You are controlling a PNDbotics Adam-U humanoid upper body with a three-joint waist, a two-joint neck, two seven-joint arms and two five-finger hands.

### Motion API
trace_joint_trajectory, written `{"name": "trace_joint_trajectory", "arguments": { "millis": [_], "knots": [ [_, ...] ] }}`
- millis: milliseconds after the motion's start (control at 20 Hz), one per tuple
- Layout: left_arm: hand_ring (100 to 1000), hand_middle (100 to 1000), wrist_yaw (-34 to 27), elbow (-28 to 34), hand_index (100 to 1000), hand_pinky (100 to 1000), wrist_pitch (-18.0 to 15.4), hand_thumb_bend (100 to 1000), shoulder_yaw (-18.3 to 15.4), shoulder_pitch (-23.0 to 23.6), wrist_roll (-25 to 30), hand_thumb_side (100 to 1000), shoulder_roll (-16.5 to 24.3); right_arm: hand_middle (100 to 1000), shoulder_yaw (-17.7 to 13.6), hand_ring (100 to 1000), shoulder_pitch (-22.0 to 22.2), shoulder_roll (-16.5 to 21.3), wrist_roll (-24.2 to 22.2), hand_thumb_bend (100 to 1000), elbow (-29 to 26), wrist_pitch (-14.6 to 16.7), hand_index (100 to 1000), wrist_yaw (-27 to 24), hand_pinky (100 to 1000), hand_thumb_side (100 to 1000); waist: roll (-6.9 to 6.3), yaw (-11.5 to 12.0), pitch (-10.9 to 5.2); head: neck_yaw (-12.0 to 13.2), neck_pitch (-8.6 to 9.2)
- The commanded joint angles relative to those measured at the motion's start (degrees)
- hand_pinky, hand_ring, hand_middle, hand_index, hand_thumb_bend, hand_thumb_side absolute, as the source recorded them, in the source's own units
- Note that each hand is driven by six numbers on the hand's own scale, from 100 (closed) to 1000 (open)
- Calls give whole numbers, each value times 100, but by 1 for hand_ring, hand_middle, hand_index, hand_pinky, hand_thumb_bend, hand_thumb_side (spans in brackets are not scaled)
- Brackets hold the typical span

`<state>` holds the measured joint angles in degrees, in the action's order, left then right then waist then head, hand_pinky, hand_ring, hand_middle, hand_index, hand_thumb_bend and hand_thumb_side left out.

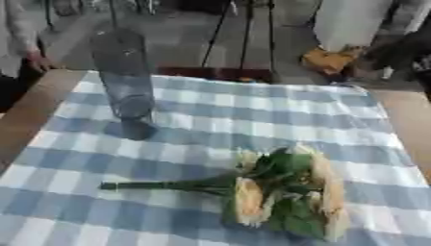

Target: Arrange flowers into the vase.

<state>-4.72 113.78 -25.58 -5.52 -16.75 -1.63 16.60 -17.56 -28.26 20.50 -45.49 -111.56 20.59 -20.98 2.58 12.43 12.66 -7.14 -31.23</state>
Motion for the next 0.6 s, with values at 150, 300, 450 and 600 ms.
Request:
{"name": "trace_joint_trajectory", "arguments": {
  "millis": [150,300,450,600],
  "knots": [
    [821,914,533,81,971,614,65,100,-42,-80,133,686,288,582,-2,653,-61,152,-648,100,-21,618,794,77,755,1000,-36,6,-96,-25,-20],
    [828,911,1300,81,974,621,100,100,10,-170,248,621,545,586,-86,653,-38,150,-506,100,102,580,808,163,768,1000,-50,-5,-117,-66,-43],
    [839,915,1863,81,973,628,208,100,142,-238,322,573,765,584,-124,649,-32,160,-195,100,256,555,805,379,771,1000,-62,-18,-143,-87,-75],
    [849,923,2244,81,978,636,369,100,270,-273,414,551,964,578,-128,644,-32,173,99,100,395,546,804,673,770,1000,-74,-24,-171,-91,-97]
  ]
}}
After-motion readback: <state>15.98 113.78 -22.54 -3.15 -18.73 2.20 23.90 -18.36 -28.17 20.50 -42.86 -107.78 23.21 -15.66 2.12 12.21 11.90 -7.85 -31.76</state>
